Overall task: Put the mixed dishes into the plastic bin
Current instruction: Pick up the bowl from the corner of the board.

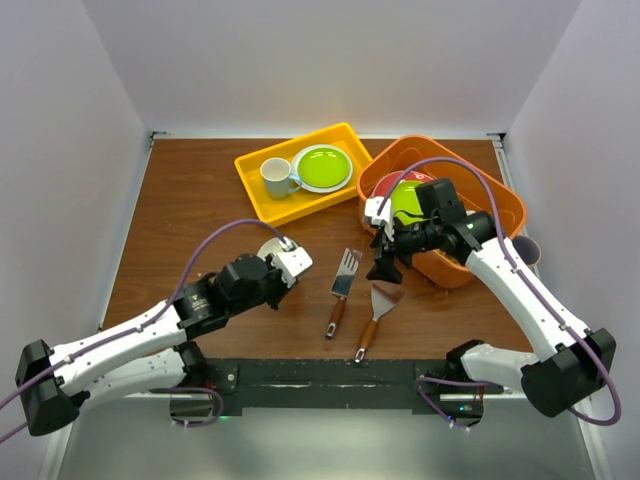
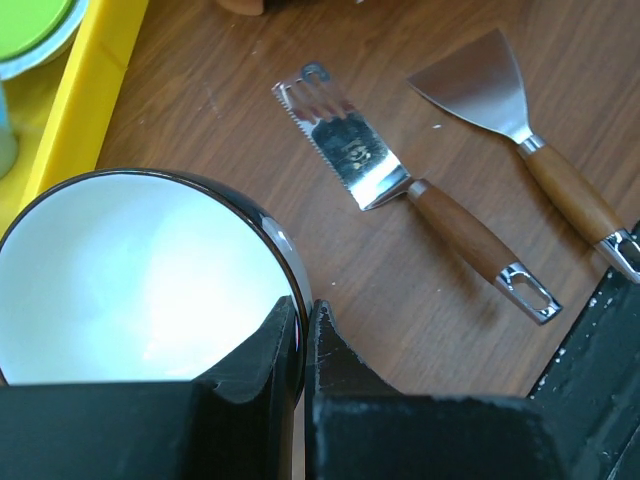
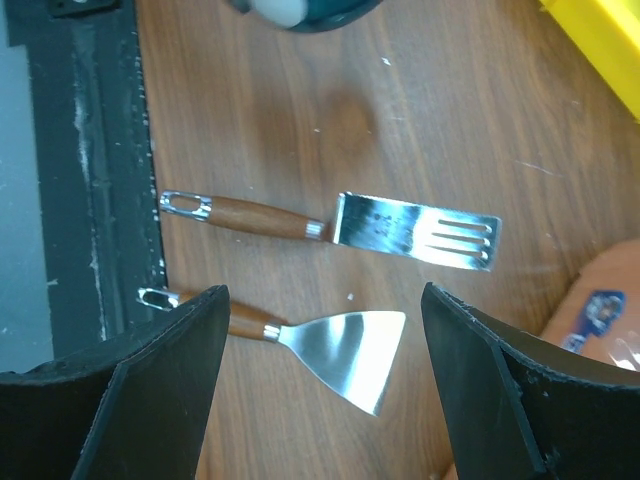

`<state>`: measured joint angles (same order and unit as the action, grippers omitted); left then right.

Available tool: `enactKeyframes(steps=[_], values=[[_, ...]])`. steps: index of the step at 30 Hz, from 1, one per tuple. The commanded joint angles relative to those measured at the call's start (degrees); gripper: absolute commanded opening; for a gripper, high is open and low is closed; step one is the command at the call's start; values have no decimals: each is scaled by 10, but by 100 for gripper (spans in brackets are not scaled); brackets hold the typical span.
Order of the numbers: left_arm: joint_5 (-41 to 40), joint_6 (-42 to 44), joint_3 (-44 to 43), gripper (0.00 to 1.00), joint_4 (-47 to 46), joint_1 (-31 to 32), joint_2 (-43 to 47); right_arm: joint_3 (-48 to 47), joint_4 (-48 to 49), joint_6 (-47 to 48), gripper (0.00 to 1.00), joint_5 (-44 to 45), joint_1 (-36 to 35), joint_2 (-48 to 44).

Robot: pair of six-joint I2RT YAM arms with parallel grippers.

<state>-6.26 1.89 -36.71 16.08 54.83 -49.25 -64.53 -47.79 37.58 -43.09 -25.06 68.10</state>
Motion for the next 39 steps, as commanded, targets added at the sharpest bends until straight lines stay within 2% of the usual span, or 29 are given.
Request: enactKeyframes(steps=[1, 14, 19, 29, 31, 39], values=[[-43, 42, 4, 0, -86, 46, -3, -60, -29, 13, 82, 34, 2, -2], [-141, 95, 16, 0, -129, 220, -62, -142, -66, -12, 86, 55, 1, 3], [-147, 117, 16, 0, -141, 248, -80, -148, -59, -46, 88, 67, 2, 5], [-125, 158, -7, 0, -192, 272, -112, -169, -95, -86, 89, 44, -14, 78], [-120, 164, -21, 0, -195, 272, -120, -169, -84, -98, 89, 67, -42, 85], [-111, 156, -85, 0, -175, 272, -171, -178, -65, -111, 89, 270, -192, 107]])
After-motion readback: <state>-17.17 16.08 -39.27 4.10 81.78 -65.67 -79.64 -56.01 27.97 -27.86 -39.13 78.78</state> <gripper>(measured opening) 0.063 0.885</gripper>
